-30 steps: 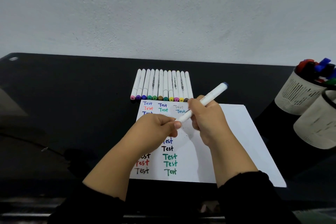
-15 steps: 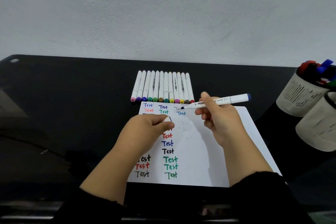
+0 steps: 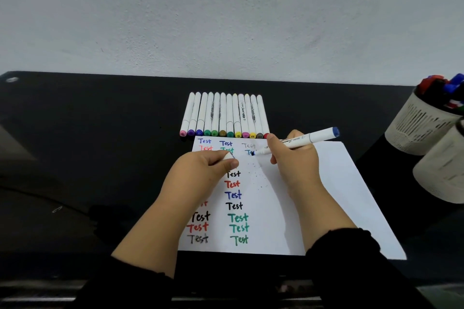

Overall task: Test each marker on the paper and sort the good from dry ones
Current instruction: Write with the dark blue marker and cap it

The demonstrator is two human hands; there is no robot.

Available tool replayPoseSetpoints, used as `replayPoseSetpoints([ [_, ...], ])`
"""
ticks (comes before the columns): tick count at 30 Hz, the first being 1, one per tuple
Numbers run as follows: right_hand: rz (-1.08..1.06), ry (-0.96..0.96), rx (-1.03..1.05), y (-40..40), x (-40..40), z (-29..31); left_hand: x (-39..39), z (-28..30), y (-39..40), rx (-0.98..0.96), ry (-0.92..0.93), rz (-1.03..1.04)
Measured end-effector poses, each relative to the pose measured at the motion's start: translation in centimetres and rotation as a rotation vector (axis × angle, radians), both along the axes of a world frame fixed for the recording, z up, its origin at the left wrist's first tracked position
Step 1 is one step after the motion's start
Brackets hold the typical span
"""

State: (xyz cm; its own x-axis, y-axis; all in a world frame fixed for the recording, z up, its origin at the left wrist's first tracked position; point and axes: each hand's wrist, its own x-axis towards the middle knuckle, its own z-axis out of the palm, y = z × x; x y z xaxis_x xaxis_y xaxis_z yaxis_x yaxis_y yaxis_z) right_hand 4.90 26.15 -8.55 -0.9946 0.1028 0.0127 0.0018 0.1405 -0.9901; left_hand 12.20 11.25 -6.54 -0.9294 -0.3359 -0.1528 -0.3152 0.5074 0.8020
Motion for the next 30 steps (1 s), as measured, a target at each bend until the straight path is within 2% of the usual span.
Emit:
replayPoseSetpoints([
  [14,0.023,0.056,0.084,-0.6,-0.1,-1.2,-0.1,-0.2,0.1,-0.019,0.007,-0.012],
  [17,-0.026,0.067,0.075,-0.4,-0.4,-1.3,-0.1,-0.3,0.0,-0.010,0.012,-0.005],
  [30,-0.007,0.037,0.051,-0.1,-0.3,-1.3,0.0,-0.3,0.1,-0.007,0.021,-0.014],
])
